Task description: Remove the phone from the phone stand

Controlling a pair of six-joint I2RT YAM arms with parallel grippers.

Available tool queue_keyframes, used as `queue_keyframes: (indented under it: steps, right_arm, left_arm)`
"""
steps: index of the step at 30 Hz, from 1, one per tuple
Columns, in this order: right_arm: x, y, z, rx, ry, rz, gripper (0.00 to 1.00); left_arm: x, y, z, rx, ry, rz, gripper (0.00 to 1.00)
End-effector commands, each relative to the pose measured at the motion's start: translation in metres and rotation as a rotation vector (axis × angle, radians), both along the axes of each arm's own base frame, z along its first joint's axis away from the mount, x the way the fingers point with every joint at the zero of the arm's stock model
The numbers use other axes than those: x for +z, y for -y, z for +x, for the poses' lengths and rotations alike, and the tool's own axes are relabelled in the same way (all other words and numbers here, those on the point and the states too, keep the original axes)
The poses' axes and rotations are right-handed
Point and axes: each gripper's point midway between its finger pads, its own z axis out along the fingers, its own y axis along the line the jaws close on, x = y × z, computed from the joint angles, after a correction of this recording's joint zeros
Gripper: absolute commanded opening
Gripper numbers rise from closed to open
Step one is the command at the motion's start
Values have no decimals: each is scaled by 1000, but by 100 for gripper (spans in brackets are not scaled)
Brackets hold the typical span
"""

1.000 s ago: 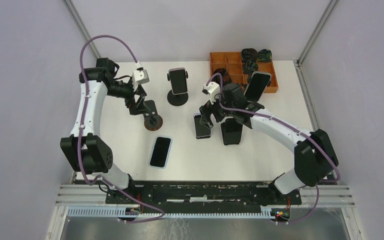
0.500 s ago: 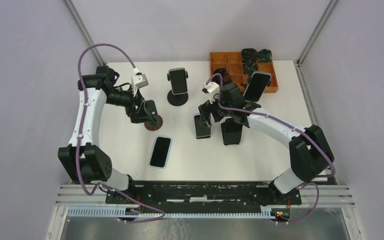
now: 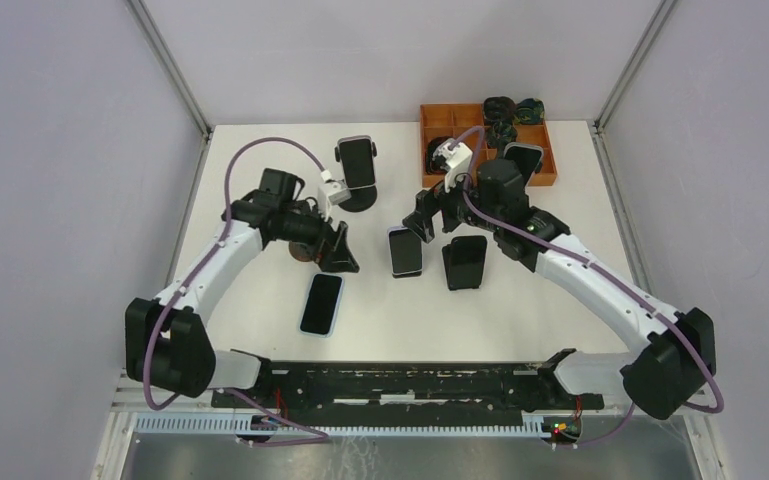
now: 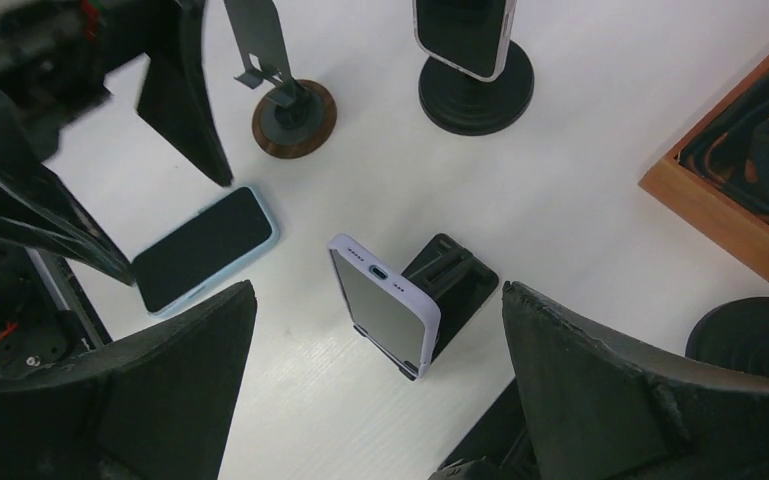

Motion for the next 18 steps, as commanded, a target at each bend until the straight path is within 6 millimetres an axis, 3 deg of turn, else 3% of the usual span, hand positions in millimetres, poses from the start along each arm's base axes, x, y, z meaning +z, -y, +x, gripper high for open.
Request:
queue_keyframes:
  steps: [1,10,18]
  right_arm:
    - [29,2,-9,-20,26,90,98]
    - [38,10,-18,-35,37,156,98]
    - [33,13,-23,-41,26,184,98]
  left_arm:
    - [-1,38,22,45,87,-17,100]
    - [-41,82,39,-26,9,-43,100]
    - [-61,105,52,-38,-30,-105,86]
